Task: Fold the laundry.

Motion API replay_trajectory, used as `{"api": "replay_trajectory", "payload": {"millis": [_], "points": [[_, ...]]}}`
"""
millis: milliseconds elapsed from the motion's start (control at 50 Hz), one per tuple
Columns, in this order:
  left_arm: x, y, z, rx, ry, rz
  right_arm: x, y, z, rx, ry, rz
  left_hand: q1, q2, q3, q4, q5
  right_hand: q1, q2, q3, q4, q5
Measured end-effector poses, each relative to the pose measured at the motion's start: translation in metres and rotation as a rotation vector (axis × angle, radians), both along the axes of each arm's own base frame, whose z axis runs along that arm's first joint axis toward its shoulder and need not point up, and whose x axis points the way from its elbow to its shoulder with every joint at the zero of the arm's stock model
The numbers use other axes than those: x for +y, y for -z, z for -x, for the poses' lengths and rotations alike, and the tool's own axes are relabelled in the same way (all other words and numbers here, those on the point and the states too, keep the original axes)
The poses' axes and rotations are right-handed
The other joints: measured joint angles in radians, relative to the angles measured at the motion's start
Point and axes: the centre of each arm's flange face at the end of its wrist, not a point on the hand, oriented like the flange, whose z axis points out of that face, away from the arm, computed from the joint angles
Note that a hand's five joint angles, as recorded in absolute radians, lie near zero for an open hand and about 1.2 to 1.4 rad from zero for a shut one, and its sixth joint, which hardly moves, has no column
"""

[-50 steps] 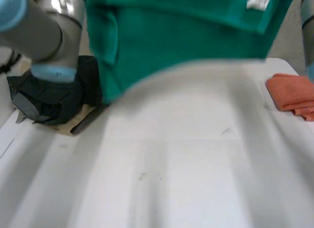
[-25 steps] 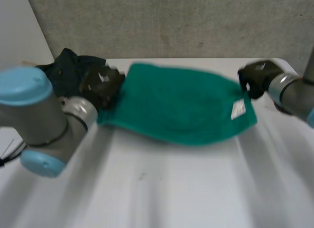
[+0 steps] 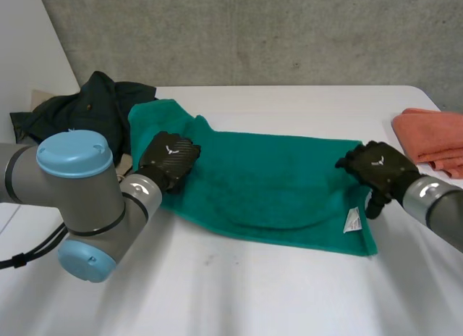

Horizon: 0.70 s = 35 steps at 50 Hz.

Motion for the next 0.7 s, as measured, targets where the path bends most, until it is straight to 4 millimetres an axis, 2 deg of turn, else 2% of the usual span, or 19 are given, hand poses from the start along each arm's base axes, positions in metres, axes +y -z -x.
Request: {"api": "replay_trajectory", "payload": {"millis": [100,180,280,400,500,700], "points": [[0.000,0.001,-0.001,-0.001,-0.002,-0.003,0.018,-0.002,0.011,0.083,-0.020,0.022,0.000,0.000,0.000,0.000,0.000,0.000,0.000,0.000,0.000,0.001],[0.000,0.002,-0.001,-0.003,-0.002,-0.006,0.032,-0.011,0.017,0.115,-0.011,0.026,0.000,0.000,0.000,0.000,0.000,0.000,0.000,0.000,0.000,0.003],[0.000,0.003,-0.001,-0.003,-0.002,-0.008,0.051,-0.022,0.019,0.105,0.008,-0.025,0.000,0.000,0.000,0.000,0.000,0.008,0.003,0.013,0.014,0.031],[0.000,0.003,0.000,-0.002,0.000,-0.008,0.064,-0.023,0.018,0.063,0.018,-0.115,0.000,0.000,0.000,0.000,0.000,0.050,0.051,0.064,0.066,0.092],[0.001,0.003,0.000,-0.002,0.003,-0.009,0.066,-0.010,0.014,0.030,0.022,-0.174,0.000,0.000,0.000,0.000,0.000,0.100,0.103,0.111,0.116,0.140],[0.002,0.004,0.000,-0.005,0.002,-0.014,0.052,0.030,0.012,0.024,0.026,-0.190,0.000,0.000,0.000,0.000,0.000,0.117,0.109,0.128,0.136,0.158]]}}
